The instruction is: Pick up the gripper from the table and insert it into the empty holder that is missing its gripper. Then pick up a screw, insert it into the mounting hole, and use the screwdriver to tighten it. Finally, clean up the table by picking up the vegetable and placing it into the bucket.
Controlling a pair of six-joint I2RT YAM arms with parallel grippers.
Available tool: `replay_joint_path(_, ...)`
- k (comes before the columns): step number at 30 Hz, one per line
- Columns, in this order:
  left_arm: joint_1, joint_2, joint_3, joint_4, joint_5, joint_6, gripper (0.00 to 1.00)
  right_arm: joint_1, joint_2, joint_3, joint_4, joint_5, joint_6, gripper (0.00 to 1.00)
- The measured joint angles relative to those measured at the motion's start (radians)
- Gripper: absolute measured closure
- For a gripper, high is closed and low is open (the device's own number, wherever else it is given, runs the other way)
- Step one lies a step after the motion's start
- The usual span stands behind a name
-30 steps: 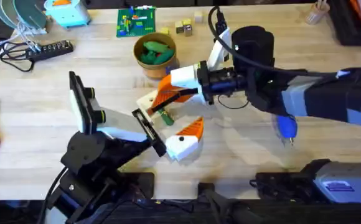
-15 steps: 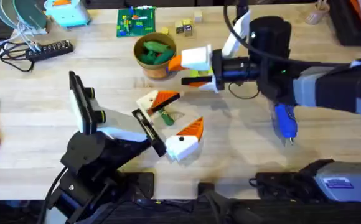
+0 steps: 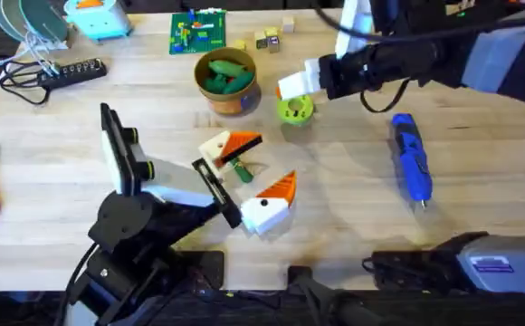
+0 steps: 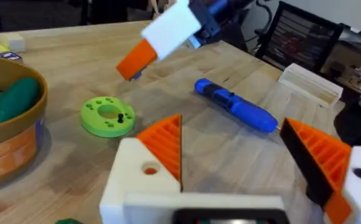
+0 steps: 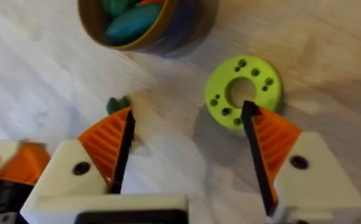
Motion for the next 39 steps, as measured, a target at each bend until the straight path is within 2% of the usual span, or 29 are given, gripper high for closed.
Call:
replay_joint_path(5, 0.0, 0.0, 0.0, 0.0, 0.003, 0.004, 0.008, 0.04, 0.0, 0.005, -0.043, 0.157, -0.175, 0.017)
replay_joint_path(10, 0.0, 0.0, 0.0, 0.0, 0.019, 0.026, 0.009, 0.066, 0.013, 0.005, -0.047, 0.213, -0.313, 0.015)
replay_joint_path(14, 0.0, 0.0, 0.0, 0.0, 0.028, 0.039, 0.008, 0.095, 0.067, 0.005, -0.048, 0.244, -0.378, 0.032)
replay_joint_path(18, 0.0, 0.0, 0.0, 0.0, 0.03, 0.046, 0.008, 0.134, 0.116, 0.005, -0.048, 0.283, -0.404, 0.133)
replay_joint_path(21, 0.0, 0.0, 0.0, 0.0, 0.032, 0.05, 0.008, 0.161, 0.134, 0.005, -0.047, 0.306, -0.415, 0.295)
replay_joint_path(25, 0.0, 0.0, 0.0, 0.0, 0.038, 0.052, 0.008, 0.182, 0.151, 0.005, -0.044, 0.325, -0.419, 0.41)
replay_joint_path(30, 0.0, 0.0, 0.0, 0.0, 0.039, 0.052, 0.009, 0.181, 0.167, 0.005, -0.036, 0.342, -0.421, 0.454)
replay_joint_path(39, 0.0, 0.0, 0.0, 0.001, 0.041, 0.052, 0.008, 0.182, 0.169, 0.005, -0.011, 0.35, -0.413, 0.455)
